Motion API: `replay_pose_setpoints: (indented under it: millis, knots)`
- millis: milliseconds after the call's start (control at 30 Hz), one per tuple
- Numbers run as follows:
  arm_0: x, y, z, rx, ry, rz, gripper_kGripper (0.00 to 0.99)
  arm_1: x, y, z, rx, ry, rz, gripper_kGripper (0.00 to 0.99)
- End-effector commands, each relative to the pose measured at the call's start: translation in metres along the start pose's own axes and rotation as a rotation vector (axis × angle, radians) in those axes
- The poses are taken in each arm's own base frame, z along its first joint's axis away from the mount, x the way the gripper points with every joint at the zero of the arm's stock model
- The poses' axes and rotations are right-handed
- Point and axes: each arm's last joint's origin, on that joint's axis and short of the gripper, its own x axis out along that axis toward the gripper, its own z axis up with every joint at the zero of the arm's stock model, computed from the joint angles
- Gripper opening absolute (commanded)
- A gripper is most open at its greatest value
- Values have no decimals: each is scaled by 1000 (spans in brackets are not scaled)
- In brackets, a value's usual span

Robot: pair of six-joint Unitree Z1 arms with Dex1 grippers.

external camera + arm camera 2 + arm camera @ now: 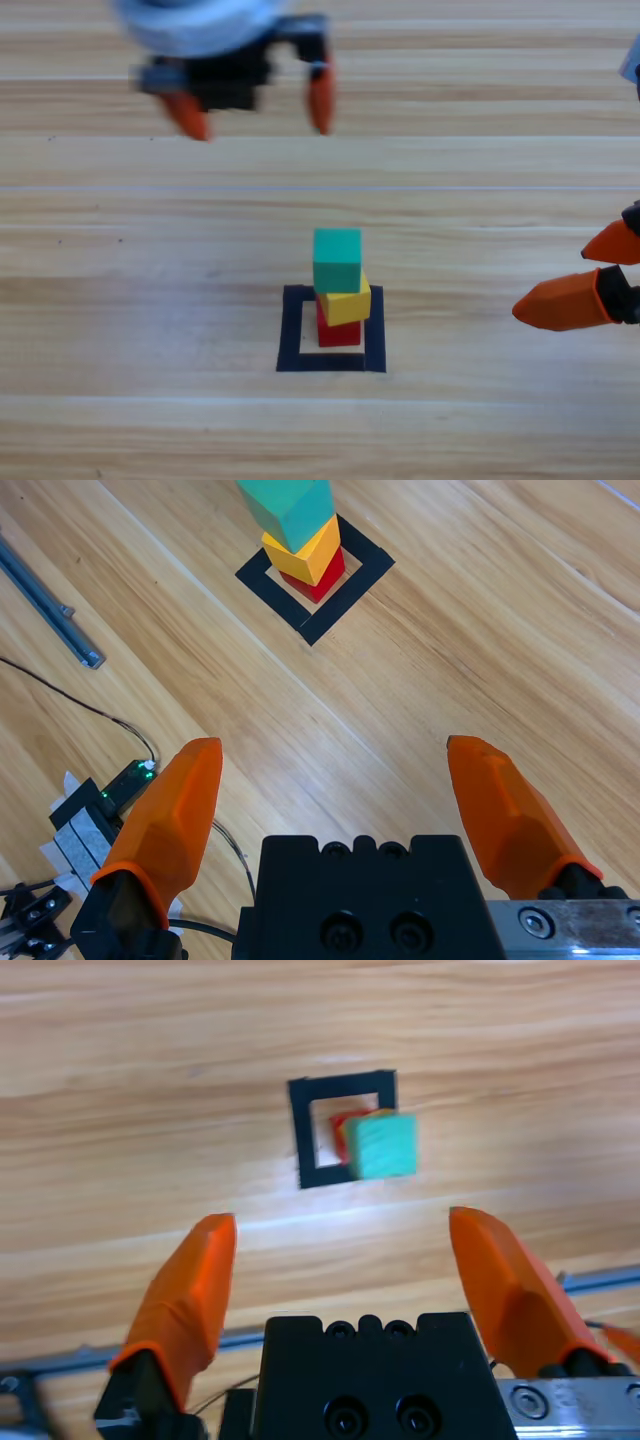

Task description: Stack the blocks in the rectangular block: red at the bottom, yellow in the middle, green on top

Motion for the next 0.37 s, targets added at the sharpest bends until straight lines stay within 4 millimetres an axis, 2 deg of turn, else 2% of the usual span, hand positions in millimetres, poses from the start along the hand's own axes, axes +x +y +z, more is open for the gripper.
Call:
replay_pose_setpoints:
  millis: [33,200,367]
  knots:
    - [-21,48,-43,4,-70,0,939,-1,-7,0,18,8,-18,990]
    - [-24,104,-82,-4,-143,-43,939,0,-7,0,19,9,-28,990]
    - [-14,127,-101,10,-152,-51,950,1,-7,1,19,8,-34,990]
